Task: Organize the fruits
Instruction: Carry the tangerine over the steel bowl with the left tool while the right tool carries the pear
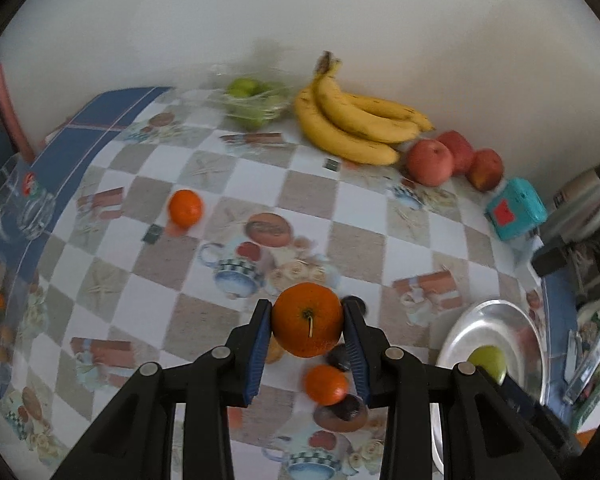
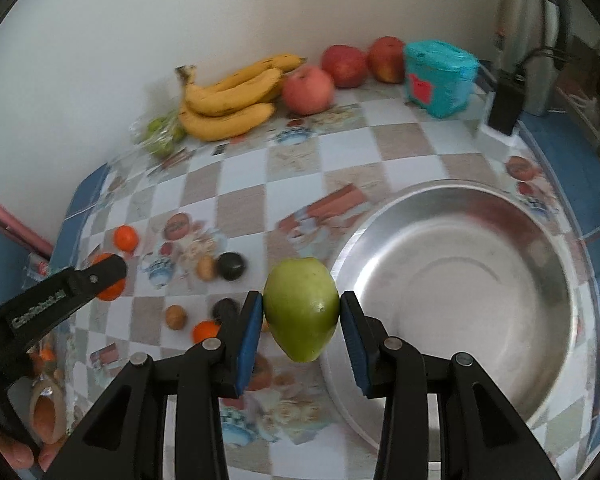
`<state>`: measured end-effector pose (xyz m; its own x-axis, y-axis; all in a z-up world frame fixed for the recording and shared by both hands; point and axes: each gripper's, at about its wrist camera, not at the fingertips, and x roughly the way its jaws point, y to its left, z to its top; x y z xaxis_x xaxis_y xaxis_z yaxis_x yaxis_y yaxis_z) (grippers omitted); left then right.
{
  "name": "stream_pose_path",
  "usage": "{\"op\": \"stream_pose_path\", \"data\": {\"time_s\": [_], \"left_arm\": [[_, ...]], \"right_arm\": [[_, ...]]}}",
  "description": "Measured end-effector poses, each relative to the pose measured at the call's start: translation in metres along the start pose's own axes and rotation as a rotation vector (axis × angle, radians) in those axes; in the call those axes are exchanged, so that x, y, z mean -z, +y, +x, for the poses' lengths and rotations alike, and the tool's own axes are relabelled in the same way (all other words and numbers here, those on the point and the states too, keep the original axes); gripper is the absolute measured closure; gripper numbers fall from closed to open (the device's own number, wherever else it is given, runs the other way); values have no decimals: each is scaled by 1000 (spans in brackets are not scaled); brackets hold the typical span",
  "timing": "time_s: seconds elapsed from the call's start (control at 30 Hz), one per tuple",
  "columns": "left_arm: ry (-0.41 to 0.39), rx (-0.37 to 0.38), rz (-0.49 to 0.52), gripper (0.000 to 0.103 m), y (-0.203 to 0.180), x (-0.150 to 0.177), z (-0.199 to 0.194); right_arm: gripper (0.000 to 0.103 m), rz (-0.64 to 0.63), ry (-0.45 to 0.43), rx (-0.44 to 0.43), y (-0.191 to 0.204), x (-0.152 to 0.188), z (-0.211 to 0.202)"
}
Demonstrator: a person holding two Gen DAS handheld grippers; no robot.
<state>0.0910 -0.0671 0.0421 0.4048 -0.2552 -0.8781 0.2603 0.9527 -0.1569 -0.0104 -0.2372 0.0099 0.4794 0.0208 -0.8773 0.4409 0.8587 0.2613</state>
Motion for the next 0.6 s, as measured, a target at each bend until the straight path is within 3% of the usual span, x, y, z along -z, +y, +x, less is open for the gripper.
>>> {"op": "stream_pose_path", "data": {"time_s": [0.3,0.6], "left_arm": [[9,58,137,65,-52,19,1],[41,172,321,65,-118,54,4]], "right_arm": [[62,120,-23,74,-62,-2,-13],[62,237,-23,174,-124,0,-24]]}}
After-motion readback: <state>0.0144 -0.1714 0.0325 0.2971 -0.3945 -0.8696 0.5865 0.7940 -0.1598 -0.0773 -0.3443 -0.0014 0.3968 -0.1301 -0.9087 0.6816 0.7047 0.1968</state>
